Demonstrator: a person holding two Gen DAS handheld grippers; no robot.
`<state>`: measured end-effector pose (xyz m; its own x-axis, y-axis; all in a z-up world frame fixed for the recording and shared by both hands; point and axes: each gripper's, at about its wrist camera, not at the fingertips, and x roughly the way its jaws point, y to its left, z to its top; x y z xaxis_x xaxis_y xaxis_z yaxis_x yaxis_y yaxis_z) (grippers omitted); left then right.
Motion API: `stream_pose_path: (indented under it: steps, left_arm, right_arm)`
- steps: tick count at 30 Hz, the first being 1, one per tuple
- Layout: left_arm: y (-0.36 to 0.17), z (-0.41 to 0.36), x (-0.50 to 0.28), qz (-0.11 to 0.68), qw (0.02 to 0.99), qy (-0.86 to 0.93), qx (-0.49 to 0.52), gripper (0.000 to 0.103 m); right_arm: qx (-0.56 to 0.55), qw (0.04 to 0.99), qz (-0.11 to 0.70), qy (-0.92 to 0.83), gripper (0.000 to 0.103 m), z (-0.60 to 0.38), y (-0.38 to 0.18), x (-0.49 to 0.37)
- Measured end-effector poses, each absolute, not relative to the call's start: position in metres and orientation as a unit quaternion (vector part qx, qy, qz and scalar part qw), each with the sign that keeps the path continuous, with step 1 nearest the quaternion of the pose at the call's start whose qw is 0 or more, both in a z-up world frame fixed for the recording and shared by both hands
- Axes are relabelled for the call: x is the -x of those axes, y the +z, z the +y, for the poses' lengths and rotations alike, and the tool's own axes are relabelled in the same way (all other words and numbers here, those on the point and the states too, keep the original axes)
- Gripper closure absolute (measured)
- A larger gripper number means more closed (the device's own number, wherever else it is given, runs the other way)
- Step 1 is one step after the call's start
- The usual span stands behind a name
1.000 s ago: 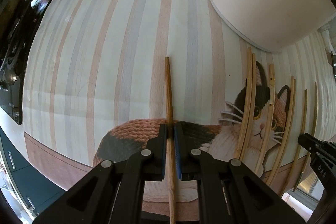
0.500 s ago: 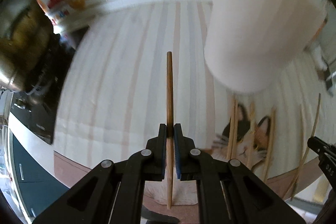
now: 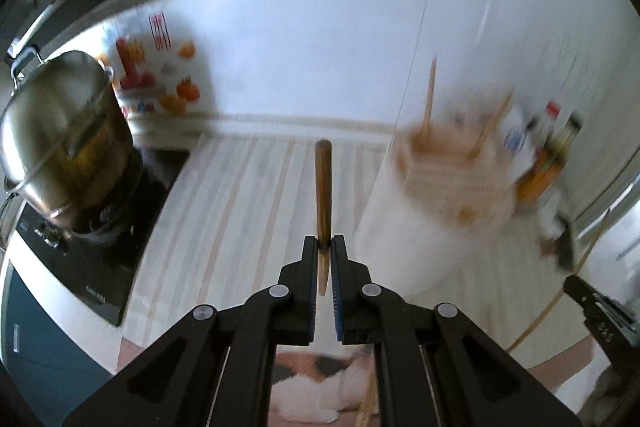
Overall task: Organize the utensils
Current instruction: 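Carry the left tool's chopstick into the holder while the right tool inserts its chopstick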
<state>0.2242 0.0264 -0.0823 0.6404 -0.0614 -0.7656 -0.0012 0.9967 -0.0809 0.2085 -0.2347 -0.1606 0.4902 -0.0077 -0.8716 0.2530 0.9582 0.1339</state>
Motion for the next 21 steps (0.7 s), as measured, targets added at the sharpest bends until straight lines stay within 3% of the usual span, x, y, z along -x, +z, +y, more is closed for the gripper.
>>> stream_pose_path:
  steps: [12, 21]
  left_arm:
    - [0.059, 0.039, -0.252, 0.327, 0.932, -0.068, 0.142, 0.099]
    - [0.040, 0.010, -0.299, 0.370, 0.917, -0.076, 0.124, 0.099]
  right_arm:
    - [-0.170, 0.913, 0.371, -0.022, 0.096, -0.242, -0.010, -0.275]
    - [-0.162, 0.926, 0.340, -0.010, 0.096, -0.234, 0.024, -0.339]
